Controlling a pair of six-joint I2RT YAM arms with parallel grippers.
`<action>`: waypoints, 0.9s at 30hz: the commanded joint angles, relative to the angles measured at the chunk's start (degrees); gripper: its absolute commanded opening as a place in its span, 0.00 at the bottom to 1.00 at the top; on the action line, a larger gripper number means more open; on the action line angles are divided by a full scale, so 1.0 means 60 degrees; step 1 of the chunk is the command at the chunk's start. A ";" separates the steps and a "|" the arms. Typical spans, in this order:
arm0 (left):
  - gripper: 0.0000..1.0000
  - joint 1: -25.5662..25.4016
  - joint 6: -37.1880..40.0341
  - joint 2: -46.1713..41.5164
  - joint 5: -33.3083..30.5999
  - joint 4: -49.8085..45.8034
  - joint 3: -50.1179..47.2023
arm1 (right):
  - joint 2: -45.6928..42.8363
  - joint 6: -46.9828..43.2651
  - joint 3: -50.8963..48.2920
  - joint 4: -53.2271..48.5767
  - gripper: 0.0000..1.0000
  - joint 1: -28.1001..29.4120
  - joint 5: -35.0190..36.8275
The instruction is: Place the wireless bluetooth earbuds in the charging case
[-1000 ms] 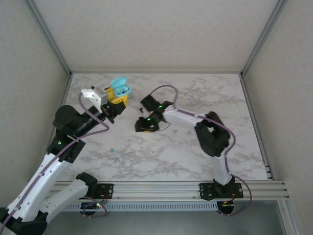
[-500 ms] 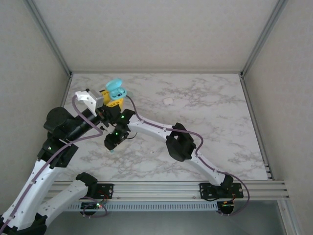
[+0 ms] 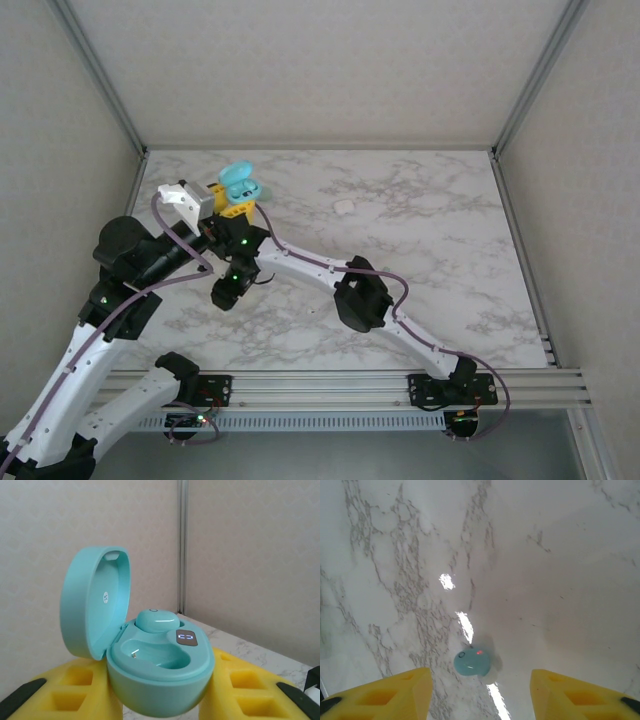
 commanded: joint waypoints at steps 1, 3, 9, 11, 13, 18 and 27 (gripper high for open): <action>0.26 0.0037 -0.0046 -0.0029 0.0025 0.0221 0.0069 | 0.0405 -0.0268 0.0389 -0.0265 0.56 0.0231 -0.0106; 0.26 0.0023 -0.0078 -0.0020 0.0064 0.0236 0.0054 | 0.0534 -0.0233 0.0529 -0.0335 0.56 0.0267 0.0003; 0.26 0.0024 -0.0093 0.0010 0.0065 0.0294 0.0011 | 0.0766 -0.0378 0.0705 -0.0428 0.55 0.0334 0.0509; 0.26 0.0024 -0.0096 0.0007 0.0066 0.0294 -0.0005 | 0.0832 -0.0458 0.0739 -0.0491 0.53 0.0363 0.0727; 0.26 0.0017 -0.0104 0.0029 0.0065 0.0297 -0.0020 | 0.0905 -0.0594 0.0774 -0.0600 0.51 0.0428 0.0863; 0.26 0.0024 -0.0181 0.0078 0.0091 0.0409 -0.0078 | 0.1094 -0.0778 0.0798 -0.0739 0.42 0.0635 0.1194; 0.26 0.0010 -0.0170 0.0142 0.0118 0.0382 -0.0077 | 0.1081 -0.0132 0.0761 -0.1302 0.36 0.0686 0.1983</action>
